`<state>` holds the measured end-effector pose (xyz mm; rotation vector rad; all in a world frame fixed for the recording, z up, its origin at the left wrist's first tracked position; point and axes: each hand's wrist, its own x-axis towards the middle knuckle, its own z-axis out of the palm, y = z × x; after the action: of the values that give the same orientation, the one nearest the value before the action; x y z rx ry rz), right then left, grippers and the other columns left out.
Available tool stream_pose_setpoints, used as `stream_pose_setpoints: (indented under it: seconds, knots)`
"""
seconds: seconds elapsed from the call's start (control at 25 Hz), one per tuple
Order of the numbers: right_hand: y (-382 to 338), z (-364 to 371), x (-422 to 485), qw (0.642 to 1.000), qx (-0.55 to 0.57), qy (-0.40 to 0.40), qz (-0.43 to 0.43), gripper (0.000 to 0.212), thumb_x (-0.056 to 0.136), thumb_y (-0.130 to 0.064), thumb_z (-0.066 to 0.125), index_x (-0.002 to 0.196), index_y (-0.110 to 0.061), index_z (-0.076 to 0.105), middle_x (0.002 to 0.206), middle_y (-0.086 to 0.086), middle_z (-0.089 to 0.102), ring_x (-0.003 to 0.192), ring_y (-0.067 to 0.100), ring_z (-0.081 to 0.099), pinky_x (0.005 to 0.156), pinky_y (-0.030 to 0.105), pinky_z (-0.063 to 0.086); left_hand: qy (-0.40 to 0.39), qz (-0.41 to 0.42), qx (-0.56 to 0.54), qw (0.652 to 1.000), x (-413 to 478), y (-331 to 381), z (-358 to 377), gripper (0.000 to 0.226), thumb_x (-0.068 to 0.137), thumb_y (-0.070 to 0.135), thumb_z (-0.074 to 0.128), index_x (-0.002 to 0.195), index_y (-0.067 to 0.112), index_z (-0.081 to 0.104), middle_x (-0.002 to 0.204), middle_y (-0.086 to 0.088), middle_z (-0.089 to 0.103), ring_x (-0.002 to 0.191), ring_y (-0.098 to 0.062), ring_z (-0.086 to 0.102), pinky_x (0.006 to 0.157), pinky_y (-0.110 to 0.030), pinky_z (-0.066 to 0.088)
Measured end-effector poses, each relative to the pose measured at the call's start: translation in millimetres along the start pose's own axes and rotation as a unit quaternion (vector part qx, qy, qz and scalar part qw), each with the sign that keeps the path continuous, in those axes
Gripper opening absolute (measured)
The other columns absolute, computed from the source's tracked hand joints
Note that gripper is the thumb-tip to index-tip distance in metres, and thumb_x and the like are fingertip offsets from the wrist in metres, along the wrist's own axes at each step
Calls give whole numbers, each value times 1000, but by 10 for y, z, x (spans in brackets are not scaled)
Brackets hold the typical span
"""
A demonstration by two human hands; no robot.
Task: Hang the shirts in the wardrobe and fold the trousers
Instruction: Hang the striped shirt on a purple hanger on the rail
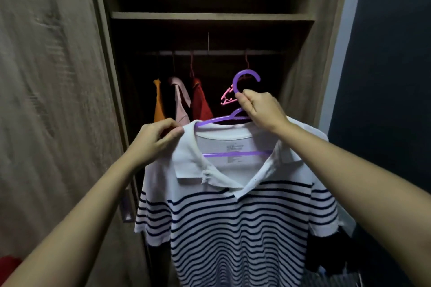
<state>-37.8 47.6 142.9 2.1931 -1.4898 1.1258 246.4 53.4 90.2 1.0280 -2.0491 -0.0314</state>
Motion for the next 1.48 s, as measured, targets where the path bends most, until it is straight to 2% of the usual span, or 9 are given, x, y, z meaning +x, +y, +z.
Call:
stream_pose_setpoints:
  seconds: [0.24, 0.36, 0.48, 0.64, 0.76, 0.92, 1.04, 1.2, 1.48]
  knots:
    - [-116, 48, -35, 1000, 11, -26, 12, 42, 96, -45, 38, 61, -23, 33, 54, -6, 42, 74, 35, 60, 61, 30, 33, -22, -8, 36, 999, 146, 61, 78, 31, 92, 47, 46, 92, 19, 58, 74, 3, 61, 71, -16, 59, 61, -22, 41]
    - [-275, 68, -19, 999, -10, -36, 10, 41, 95, -51, 35, 74, -18, 47, 67, 0, 58, 81, 33, 62, 64, 32, 39, -54, 30, 89, 994, 300, 218, 157, 38, 82, 58, 49, 90, 23, 61, 67, 1, 58, 67, -19, 57, 59, -32, 41]
    - [-238, -70, 41, 995, -47, -61, 65, 45, 92, -61, 30, 88, -24, 56, 84, -3, 70, 89, 23, 63, 78, 36, 48, -3, -23, 55, 998, 366, 138, 121, 44, 65, 61, 47, 81, 25, 65, 64, 4, 59, 66, -22, 56, 60, -33, 42]
    - [321, -313, -170, 984, 66, -102, 129, 49, 93, -61, 22, 98, -29, 58, 91, -4, 69, 101, 26, 62, 95, 45, 45, 47, -59, 1, 997, 390, 53, -102, 22, 68, 48, 69, 74, 27, 64, 65, 1, 63, 63, -15, 54, 59, -25, 41]
    - [492, -224, -430, 986, 40, -138, 86, 50, 88, -62, 32, 82, -19, 57, 77, -2, 64, 81, 22, 61, 80, 47, 49, 12, -53, -33, 998, 407, 31, -208, 19, 70, 37, 79, 79, 23, 69, 65, 10, 65, 64, -3, 55, 59, -11, 38]
    - [581, -224, -477, 989, 67, -74, 111, 36, 95, -45, 41, 69, -21, 48, 64, -6, 53, 71, 18, 55, 69, 37, 39, -103, -56, -133, 984, 296, -112, -396, 54, 63, 68, 67, 101, 31, 70, 96, 16, 72, 89, 5, 61, 80, -18, 47]
    - [537, -256, -443, 992, 41, -77, 89, 34, 92, -52, 39, 70, -30, 50, 64, -8, 56, 72, 18, 56, 68, 35, 38, -72, -50, -95, 992, 235, -186, -381, 59, 69, 73, 57, 99, 25, 74, 89, 11, 74, 82, 8, 56, 74, -25, 49]
    - [369, -242, -311, 994, 28, -78, 72, 32, 93, -50, 41, 66, -35, 49, 63, -8, 55, 68, 12, 54, 66, 32, 36, -28, -29, -63, 997, 287, -77, -325, 30, 87, 40, 61, 103, 18, 73, 93, -1, 74, 83, 0, 58, 75, -30, 50]
    - [532, -230, -309, 990, 41, -125, 43, 22, 87, -55, 45, 90, -38, 58, 84, -12, 64, 83, 13, 60, 77, 42, 49, 15, -20, -66, 997, 232, -154, -319, 36, 86, 48, 57, 103, 20, 71, 89, -9, 72, 78, -3, 54, 71, -33, 49]
